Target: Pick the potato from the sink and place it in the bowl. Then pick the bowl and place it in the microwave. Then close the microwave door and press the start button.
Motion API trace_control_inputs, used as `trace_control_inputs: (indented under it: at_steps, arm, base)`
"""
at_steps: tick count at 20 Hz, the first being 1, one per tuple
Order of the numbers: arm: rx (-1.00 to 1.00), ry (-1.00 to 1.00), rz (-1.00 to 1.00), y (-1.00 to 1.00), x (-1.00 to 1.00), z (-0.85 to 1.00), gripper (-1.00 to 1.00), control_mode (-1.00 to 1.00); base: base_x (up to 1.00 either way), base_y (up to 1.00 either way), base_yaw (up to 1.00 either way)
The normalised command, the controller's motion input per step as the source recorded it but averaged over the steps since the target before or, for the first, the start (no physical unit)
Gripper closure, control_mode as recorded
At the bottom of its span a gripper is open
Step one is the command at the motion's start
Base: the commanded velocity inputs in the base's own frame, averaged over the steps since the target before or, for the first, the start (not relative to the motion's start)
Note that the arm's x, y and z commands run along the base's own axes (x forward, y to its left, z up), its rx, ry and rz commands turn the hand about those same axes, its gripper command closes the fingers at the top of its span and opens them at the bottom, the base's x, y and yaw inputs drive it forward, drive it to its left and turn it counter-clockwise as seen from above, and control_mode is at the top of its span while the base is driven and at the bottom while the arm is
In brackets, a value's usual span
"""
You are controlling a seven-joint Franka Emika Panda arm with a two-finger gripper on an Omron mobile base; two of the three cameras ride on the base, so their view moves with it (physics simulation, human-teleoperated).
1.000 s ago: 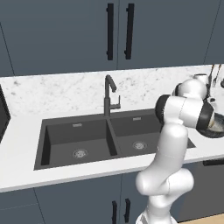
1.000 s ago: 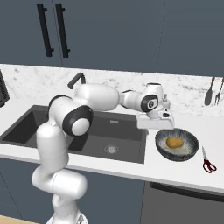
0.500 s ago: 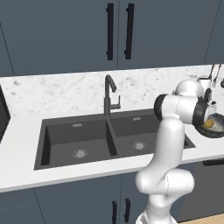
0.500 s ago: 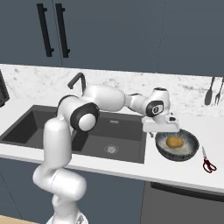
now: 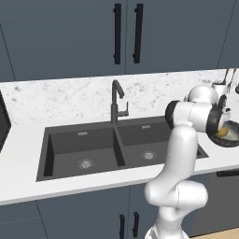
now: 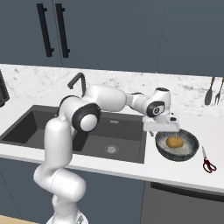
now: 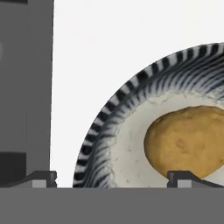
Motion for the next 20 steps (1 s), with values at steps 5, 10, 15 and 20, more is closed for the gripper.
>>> trace_control_inputs:
  at_steps: [5, 10, 15, 20]
  arm:
    - [0.00, -0.12, 0.00, 0.36, 0.00, 0.00, -1.00, -1.00]
    - [0.00, -0.04, 0.00, 0.23, 0.01, -0.17, -1.00, -1.00]
    - [0.00, 0.00, 0.00, -0.03, 0.02, -0.25, -1.00, -1.00]
    - [0.00, 0.00, 0.00, -0.09, 0.00, -0.24, -1.00, -1.00]
  base:
    - [0.00, 0.00, 0.00]
    - [0.00, 0.00, 0.00]
    - [0.00, 0.00, 0.00]
    - [0.00, 0.00, 0.00]
